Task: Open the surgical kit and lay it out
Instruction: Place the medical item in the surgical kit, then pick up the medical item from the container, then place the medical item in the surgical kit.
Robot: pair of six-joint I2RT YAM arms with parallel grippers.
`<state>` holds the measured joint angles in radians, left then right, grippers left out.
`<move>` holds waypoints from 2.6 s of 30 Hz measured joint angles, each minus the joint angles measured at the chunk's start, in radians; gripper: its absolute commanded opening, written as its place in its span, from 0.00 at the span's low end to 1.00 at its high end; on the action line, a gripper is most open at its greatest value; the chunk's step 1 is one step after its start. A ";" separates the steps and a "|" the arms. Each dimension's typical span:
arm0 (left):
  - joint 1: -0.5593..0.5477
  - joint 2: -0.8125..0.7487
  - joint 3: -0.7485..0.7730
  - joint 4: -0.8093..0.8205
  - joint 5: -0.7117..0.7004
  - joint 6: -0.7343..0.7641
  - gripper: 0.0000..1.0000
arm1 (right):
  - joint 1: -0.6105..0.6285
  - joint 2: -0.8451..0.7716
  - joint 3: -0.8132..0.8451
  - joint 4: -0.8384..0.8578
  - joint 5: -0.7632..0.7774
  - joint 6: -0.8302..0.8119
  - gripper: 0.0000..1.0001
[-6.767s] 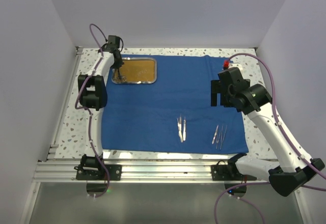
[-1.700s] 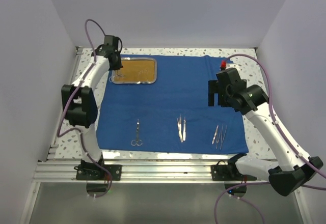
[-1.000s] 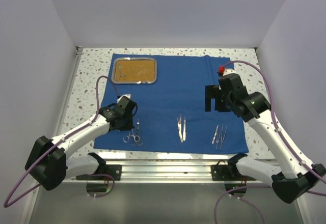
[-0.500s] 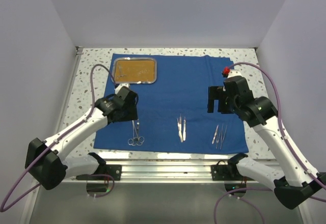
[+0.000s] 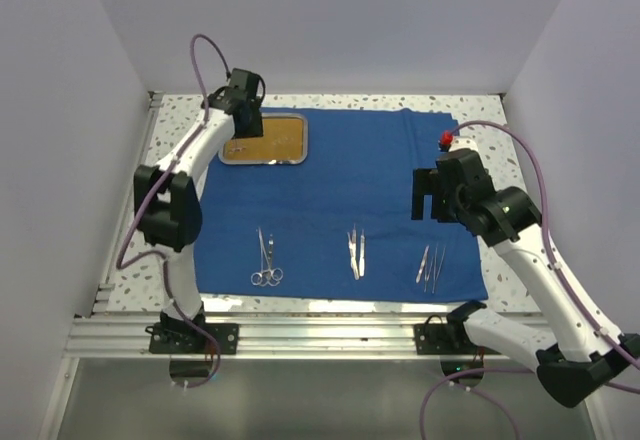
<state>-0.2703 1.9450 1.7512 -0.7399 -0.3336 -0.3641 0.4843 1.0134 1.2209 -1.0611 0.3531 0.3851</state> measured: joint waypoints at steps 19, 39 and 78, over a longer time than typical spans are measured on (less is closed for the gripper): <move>0.168 0.512 0.507 0.070 0.117 0.070 0.56 | 0.000 0.253 0.116 -0.024 0.086 -0.012 0.98; 0.183 0.488 0.304 0.197 0.150 0.069 0.14 | 0.000 0.330 0.158 -0.010 0.097 -0.040 0.98; 0.166 0.123 0.001 0.126 0.274 0.068 0.00 | 0.000 0.282 0.154 0.015 0.072 -0.044 0.98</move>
<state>-0.1047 2.0682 1.7519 -0.6144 -0.0601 -0.2958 0.4843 1.2957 1.3746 -1.0462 0.4248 0.3408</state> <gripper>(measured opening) 0.091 0.982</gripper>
